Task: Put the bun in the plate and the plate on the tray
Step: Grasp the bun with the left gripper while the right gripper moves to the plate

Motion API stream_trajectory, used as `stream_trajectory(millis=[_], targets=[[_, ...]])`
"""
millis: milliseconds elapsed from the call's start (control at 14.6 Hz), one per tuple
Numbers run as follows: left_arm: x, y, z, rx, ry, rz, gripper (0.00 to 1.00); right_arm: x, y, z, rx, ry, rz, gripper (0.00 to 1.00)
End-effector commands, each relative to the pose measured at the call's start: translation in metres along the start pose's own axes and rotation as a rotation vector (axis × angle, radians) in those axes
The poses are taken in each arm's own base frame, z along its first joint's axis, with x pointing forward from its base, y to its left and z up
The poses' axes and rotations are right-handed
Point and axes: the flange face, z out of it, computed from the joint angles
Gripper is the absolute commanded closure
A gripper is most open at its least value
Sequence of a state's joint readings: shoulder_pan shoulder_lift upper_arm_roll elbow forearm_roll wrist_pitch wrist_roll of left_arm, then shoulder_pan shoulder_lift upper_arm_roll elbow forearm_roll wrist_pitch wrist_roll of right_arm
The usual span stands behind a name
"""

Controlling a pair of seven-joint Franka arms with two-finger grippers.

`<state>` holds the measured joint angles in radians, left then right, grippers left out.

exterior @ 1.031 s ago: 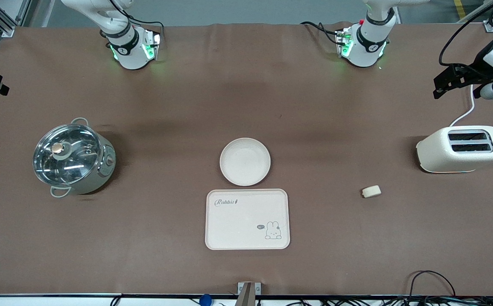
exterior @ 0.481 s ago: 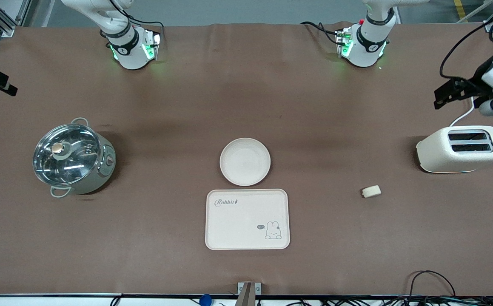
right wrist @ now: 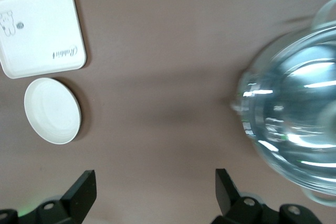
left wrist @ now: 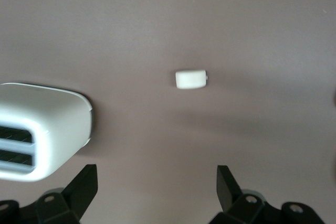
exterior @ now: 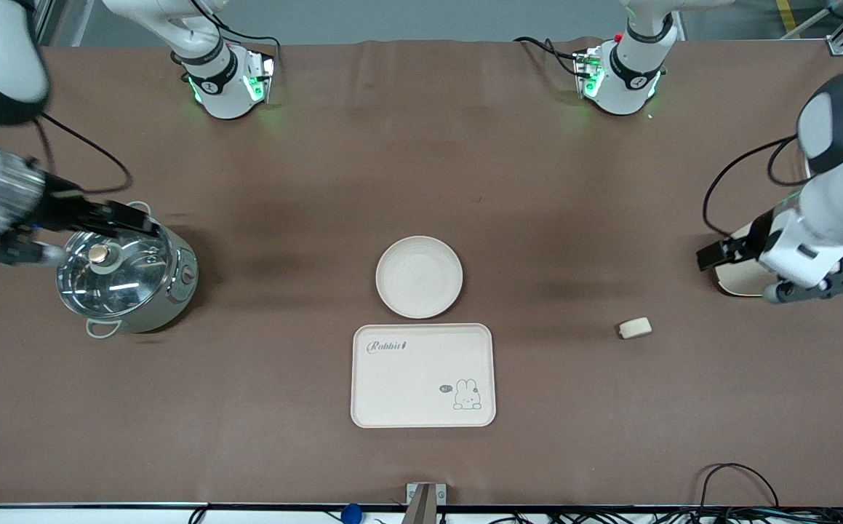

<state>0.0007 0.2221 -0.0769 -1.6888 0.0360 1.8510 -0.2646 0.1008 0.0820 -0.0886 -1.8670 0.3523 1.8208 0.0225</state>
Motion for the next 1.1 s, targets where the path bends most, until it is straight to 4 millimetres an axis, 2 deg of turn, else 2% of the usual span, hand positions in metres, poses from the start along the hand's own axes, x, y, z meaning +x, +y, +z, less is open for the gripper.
stream_trajectory(millis=[0,206,275,412,550,687,756,824,1031], targets=[[0.018,0.005,0.054,-0.002,0.035,-0.047,0.0,0.007,-0.062,0.07,0.004,-0.038,0.12,0.0],[0.031,0.017,0.124,-0.026,0.061,-0.147,0.0,0.003,-0.133,0.143,-0.028,0.003,0.117,0.0],[0.034,0.022,0.14,-0.033,0.068,-0.169,0.0,0.0,-0.145,0.165,-0.028,0.034,0.123,0.0],[0.041,0.029,0.173,-0.044,0.075,-0.18,0.0,-0.014,-0.177,0.226,-0.048,0.087,0.054,0.0],[0.046,0.032,0.204,-0.053,0.079,-0.196,0.0,-0.019,-0.194,0.274,-0.065,0.129,0.014,0.0],[0.049,0.035,0.233,-0.064,0.089,-0.203,0.01,-0.025,-0.204,0.3,-0.078,0.136,-0.015,0.0],[0.05,0.035,0.247,-0.068,0.088,-0.203,0.04,-0.03,-0.209,0.316,-0.085,0.133,-0.026,0.01],[0.05,0.036,0.253,-0.068,0.088,-0.202,0.09,-0.039,-0.218,0.33,-0.092,0.126,-0.048,0.01],[0.047,0.038,0.265,-0.064,0.07,-0.202,0.18,-0.046,-0.226,0.356,-0.09,0.131,-0.052,0.03]])
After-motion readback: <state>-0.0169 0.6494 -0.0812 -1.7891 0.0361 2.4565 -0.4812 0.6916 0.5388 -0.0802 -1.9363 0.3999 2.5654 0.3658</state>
